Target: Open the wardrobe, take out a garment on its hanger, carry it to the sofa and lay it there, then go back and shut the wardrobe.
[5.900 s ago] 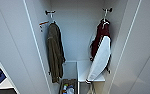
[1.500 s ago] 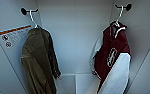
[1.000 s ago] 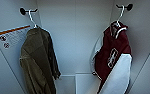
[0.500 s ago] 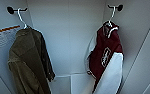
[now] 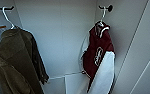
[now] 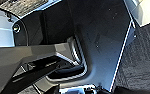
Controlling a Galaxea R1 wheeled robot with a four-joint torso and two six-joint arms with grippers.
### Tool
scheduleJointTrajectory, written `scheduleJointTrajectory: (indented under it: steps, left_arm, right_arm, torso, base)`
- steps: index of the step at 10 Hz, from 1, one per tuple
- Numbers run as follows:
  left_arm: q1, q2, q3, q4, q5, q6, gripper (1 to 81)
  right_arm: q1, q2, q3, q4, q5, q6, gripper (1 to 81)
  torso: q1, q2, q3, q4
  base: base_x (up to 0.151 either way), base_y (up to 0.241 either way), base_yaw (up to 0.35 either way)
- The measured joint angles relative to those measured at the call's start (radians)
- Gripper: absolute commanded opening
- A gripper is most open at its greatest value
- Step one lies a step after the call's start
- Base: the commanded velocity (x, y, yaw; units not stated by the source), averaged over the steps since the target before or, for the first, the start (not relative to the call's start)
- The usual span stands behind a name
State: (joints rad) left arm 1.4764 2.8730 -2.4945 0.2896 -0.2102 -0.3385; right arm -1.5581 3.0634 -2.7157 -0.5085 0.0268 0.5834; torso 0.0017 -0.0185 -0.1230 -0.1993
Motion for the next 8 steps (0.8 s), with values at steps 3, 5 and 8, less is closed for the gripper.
scheduleJointTrajectory:
  steps: [3, 5, 8]
  left_arm:
    - [-0.056, -0.002, 0.01, 0.006, 0.057, 0.0, 81.1]
    - [-0.121, -0.036, 0.062, 0.01, 0.086, 0.0, 81.1]
    - [-0.188, -0.104, 0.231, 0.018, 0.165, 0.0, 81.1]
  right_arm:
    - [0.001, 0.0, 0.0, 0.001, 0.003, 0.0, 81.1]
    - [0.001, 0.0, 0.0, 0.003, 0.003, 0.0, 81.1]
    - [0.001, 0.0, 0.001, 0.007, 0.004, 0.001, 81.1]
  torso:
    - [0.0, 0.0, 0.0, 0.0]
    - [0.0, 0.0, 0.0, 0.0]
    - [0.0, 0.0, 0.0, 0.0]
  base:
    - [0.0, 0.0, 0.0]
    - [0.0, 0.0, 0.0]
    - [0.0, 0.0, 0.0]
